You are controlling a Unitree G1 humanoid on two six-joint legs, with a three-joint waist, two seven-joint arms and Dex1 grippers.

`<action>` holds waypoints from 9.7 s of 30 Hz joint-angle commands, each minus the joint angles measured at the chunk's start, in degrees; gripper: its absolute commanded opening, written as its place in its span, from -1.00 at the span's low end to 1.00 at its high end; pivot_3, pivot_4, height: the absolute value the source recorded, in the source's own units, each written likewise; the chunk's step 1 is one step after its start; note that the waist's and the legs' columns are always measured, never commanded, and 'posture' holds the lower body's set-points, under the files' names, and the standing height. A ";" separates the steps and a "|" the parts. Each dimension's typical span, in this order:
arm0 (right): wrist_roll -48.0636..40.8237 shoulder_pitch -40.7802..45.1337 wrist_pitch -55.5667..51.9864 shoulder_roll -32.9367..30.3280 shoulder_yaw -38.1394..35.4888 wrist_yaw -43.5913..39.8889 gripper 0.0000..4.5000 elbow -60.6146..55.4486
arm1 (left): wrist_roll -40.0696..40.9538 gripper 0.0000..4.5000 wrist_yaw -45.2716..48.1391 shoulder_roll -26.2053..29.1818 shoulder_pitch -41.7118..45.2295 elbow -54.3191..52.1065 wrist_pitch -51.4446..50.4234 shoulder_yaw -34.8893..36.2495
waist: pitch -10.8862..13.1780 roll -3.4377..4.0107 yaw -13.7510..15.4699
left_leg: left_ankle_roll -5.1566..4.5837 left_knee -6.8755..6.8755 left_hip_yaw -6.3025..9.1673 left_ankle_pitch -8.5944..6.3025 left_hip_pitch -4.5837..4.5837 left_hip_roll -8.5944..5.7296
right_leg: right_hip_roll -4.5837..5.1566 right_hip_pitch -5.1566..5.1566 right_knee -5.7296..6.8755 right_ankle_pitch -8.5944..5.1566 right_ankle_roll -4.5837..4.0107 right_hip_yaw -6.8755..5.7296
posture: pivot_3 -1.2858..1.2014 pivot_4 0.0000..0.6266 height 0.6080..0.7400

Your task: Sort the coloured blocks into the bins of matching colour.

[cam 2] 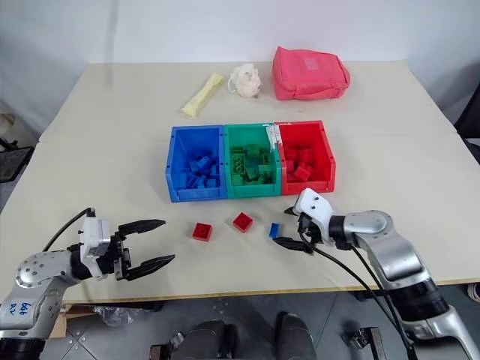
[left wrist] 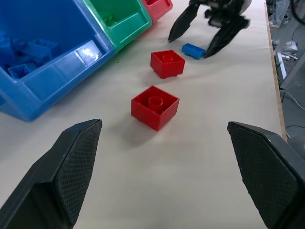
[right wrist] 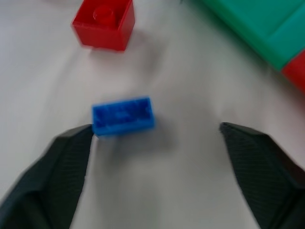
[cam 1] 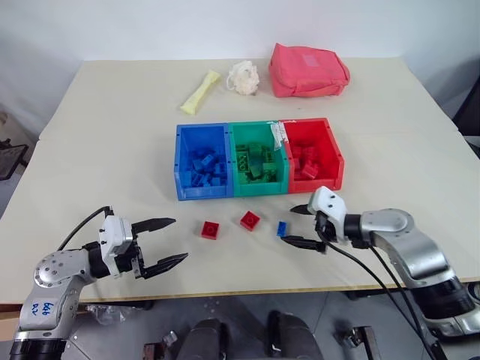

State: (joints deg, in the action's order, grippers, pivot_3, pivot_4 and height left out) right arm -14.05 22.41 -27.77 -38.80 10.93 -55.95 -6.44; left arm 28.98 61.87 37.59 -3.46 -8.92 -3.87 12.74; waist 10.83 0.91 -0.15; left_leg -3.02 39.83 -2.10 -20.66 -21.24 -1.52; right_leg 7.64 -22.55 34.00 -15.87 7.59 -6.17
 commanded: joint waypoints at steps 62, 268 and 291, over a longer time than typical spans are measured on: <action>-4.13 7.37 11.01 -4.43 -6.16 -17.67 0.99 3.09 | -1.42 1.00 -10.42 -2.77 -2.26 -11.64 -3.29 -3.49 | 0.01 0.00 -0.18 | -0.02 -0.03 -0.01 -0.01 -0.01 -0.16 | 0.00 -0.10 0.22 -0.06 -0.11 -0.03 | 0.03 -0.52 1.00; -24.21 -31.98 10.67 -2.08 -43.27 0.92 1.00 -18.68 | -25.31 0.52 -24.61 -46.75 76.32 70.16 17.74 -21.47 | 0.08 -0.17 4.47 | -0.55 0.18 -0.33 0.30 -0.21 -0.60 | 0.04 0.06 -0.13 0.20 0.37 -0.36 | 0.03 -0.52 1.00; -21.22 -25.17 10.86 -11.10 -38.42 -8.68 1.00 -5.70 | -12.50 0.99 -2.48 -18.31 42.70 13.91 -7.25 -18.62 | 0.04 -0.10 3.08 | -0.53 0.22 -0.10 0.29 -0.10 -0.53 | 0.05 0.08 0.09 0.20 0.37 -0.30 | 0.03 -0.52 1.00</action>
State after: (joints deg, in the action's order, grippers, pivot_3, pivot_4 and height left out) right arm -35.04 -2.93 -17.57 -48.93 -27.21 -63.52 -11.49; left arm 13.48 58.11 19.11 39.21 11.33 -9.34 -6.58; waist 10.88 0.81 2.94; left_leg -3.55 40.08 -2.16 -20.37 -21.34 -2.07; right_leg 7.69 -22.44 34.09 -15.66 7.96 -6.45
